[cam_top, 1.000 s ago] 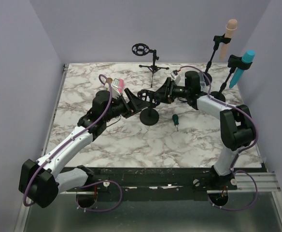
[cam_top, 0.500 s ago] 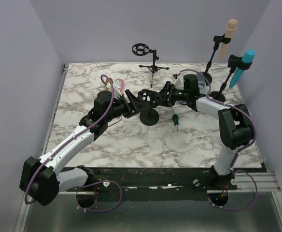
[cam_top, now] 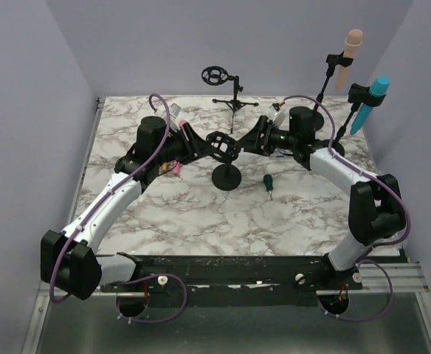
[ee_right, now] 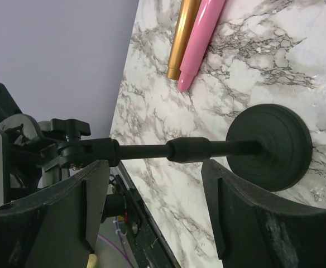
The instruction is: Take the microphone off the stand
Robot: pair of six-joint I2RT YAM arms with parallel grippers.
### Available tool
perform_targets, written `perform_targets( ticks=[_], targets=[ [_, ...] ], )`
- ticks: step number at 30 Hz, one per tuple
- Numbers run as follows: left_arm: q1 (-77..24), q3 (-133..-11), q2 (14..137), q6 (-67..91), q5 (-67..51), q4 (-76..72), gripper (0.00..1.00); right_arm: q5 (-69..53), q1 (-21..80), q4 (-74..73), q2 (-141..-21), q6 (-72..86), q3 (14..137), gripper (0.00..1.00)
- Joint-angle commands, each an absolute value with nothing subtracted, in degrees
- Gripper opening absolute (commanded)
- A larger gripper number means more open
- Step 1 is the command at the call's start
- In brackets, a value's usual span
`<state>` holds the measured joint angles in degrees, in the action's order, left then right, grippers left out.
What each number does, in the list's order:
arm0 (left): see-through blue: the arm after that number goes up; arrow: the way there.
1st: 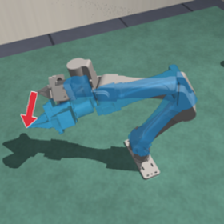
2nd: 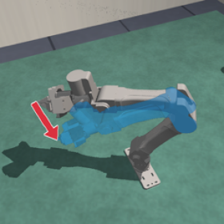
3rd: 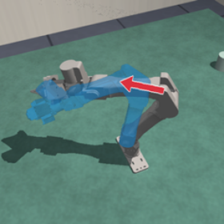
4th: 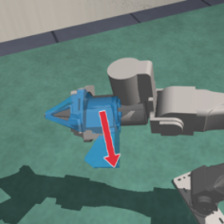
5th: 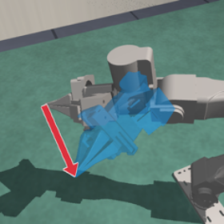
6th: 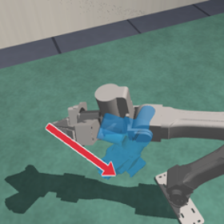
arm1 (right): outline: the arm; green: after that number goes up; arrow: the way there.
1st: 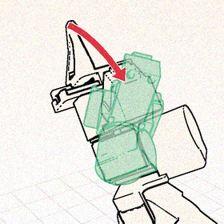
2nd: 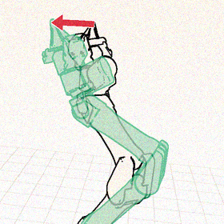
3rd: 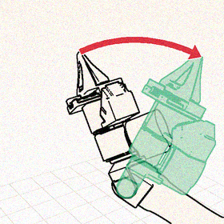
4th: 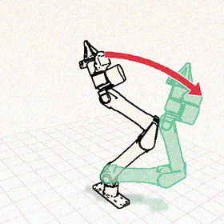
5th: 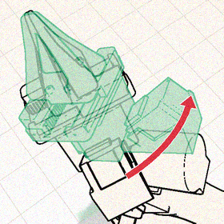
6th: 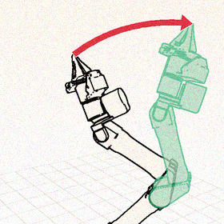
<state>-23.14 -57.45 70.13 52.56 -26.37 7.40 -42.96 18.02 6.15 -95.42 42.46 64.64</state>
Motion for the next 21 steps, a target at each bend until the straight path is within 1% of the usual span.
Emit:
perform_targets(
  ticks=[1, 4, 9, 15, 18, 21],
  targets=[
    [-22.94, -59.58, 72.43, 45.64, -32.74, 12.90, 0.39, -40.39, 18.27, 3.84, -92.06, 42.37, 66.40, 0.76],
    [-22.77, -57.67, 71.21, 45.69, -30.92, 12.23, 0.39, -39.37, 18.29, 2.63, -90.48, 42.57, 68.06, 0.79],
    [-22.39, -58.75, 71.97, 44.22, -29.71, 13.95, 0.38, -39.55, 18.35, 1.78, -89.79, 43.45, 69.75, 0.80],
    [-22.28, -59.19, 72.07, 44.90, -30.32, 13.08, 0.41, -41.84, 18.52, 3.64, -90.58, 45.32, 69.92, 0.80],
    [-22.31, -59.36, 71.94, 45.62, -30.58, 12.70, 0.44, -43.21, 18.96, 4.85, -91.14, 45.68, 68.23, 0.77],
    [-22.26, -59.56, 71.63, 46.62, -31.11, 11.67, 0.50, -43.55, 19.80, 6.59, -90.88, 45.67, 66.05, 0.77]
  ],
)
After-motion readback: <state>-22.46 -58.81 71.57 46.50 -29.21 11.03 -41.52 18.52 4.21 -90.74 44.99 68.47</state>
